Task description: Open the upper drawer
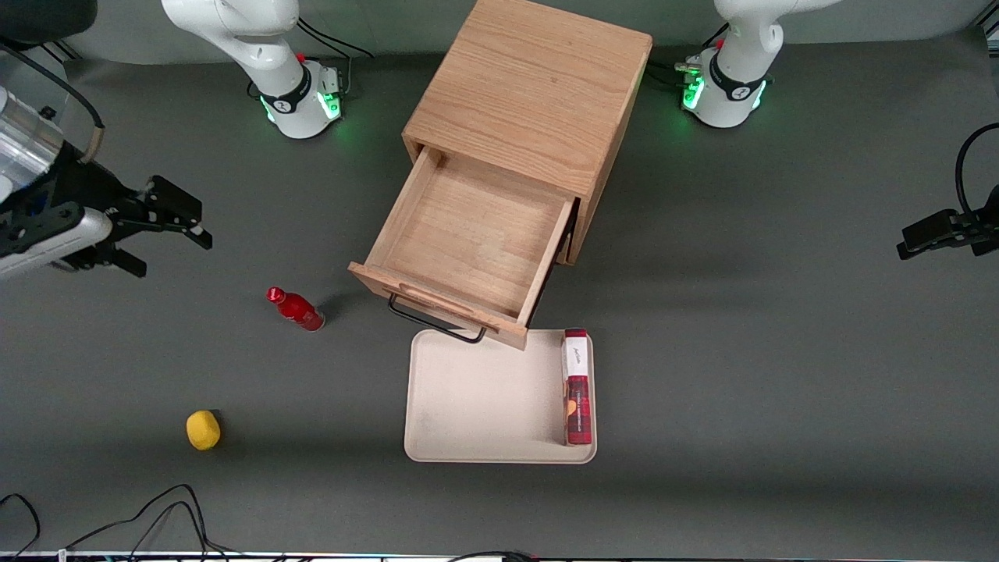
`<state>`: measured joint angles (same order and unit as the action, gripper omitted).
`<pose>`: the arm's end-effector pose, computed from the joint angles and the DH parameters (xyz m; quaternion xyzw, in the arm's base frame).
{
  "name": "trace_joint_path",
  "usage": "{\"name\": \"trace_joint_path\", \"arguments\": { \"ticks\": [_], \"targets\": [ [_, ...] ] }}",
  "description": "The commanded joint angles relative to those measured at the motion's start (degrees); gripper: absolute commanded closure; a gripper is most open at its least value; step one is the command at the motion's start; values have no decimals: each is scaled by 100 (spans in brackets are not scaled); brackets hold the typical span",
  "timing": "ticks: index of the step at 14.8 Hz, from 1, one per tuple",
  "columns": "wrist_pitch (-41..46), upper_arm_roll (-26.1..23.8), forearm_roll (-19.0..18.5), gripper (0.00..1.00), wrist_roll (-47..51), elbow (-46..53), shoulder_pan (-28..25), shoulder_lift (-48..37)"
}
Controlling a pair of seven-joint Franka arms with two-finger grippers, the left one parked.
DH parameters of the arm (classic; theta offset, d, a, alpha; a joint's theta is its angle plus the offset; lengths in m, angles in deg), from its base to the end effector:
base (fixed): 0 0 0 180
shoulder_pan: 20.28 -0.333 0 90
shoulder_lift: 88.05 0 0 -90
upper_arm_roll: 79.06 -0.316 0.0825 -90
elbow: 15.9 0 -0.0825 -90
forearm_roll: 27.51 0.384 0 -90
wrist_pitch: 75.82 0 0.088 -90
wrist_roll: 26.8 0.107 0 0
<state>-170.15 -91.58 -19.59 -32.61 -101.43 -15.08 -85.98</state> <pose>0.5676 0.0842 0.6499 -0.9892 -0.1124 -0.0580 0.0737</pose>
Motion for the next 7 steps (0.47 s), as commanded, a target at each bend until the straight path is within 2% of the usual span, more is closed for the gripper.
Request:
{"name": "trace_joint_path", "arguments": {
  "ticks": [1, 7],
  "targets": [
    [82, 100, -377, 0, 308, -928, 96, -549],
    [187, 302, -466, 0, 308, -843, 104, -655]
  ]
}}
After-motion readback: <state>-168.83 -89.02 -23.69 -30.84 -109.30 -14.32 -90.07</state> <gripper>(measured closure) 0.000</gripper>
